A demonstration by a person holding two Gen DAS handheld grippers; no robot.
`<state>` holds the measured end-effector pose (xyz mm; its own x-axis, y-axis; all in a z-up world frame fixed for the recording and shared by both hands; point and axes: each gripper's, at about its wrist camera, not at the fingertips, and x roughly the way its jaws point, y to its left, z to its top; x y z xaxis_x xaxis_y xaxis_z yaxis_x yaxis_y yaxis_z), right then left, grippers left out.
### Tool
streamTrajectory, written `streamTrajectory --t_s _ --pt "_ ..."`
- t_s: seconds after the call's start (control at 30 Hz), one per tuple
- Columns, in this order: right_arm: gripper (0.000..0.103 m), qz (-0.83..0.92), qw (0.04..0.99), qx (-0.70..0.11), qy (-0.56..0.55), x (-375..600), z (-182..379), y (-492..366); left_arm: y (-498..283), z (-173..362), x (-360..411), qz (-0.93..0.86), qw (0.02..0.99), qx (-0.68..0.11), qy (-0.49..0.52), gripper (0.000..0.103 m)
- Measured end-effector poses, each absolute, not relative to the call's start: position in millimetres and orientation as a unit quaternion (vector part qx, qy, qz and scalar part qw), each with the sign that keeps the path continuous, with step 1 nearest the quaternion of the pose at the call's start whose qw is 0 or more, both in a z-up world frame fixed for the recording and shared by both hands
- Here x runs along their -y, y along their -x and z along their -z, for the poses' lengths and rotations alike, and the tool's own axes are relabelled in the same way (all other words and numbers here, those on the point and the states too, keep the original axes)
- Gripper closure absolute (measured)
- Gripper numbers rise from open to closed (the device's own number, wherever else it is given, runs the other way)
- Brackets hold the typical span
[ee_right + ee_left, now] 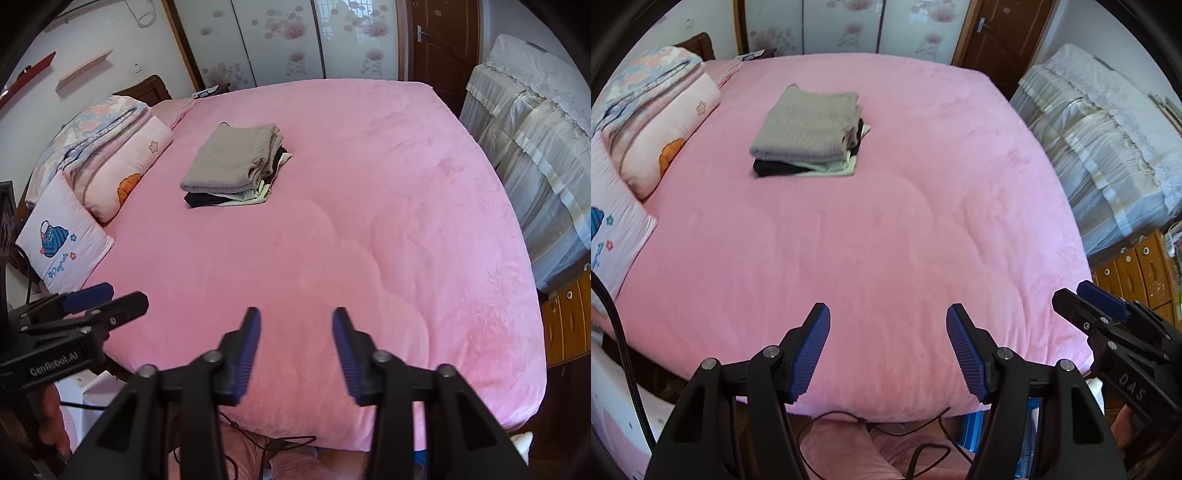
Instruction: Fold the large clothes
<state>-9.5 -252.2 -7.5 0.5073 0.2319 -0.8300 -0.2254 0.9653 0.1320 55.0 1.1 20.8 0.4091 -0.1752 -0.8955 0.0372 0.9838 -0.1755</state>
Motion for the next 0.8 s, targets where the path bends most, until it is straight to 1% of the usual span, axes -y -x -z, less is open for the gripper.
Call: streamTrajectory --t_s 0.13,0.37,0.8 --pt "0.058 -0.127 0.877 -0.463 0.013 241.4 10.0 22.8 -51.7 -17.4 1.5 0.051 0.837 -0.542 0.056 0.039" --pt "0.058 -0.117 0.880 -0.460 0.015 231.4 8.0 23.6 -52.3 -22.6 9.3 0.020 0.849 -0.527 0.029 0.039" --pt "0.057 -0.100 0.875 -0.474 -0.009 236.0 9.8 6.9 -63.3 -24.9 14.9 0.031 0.856 -0.515 0.039 0.039"
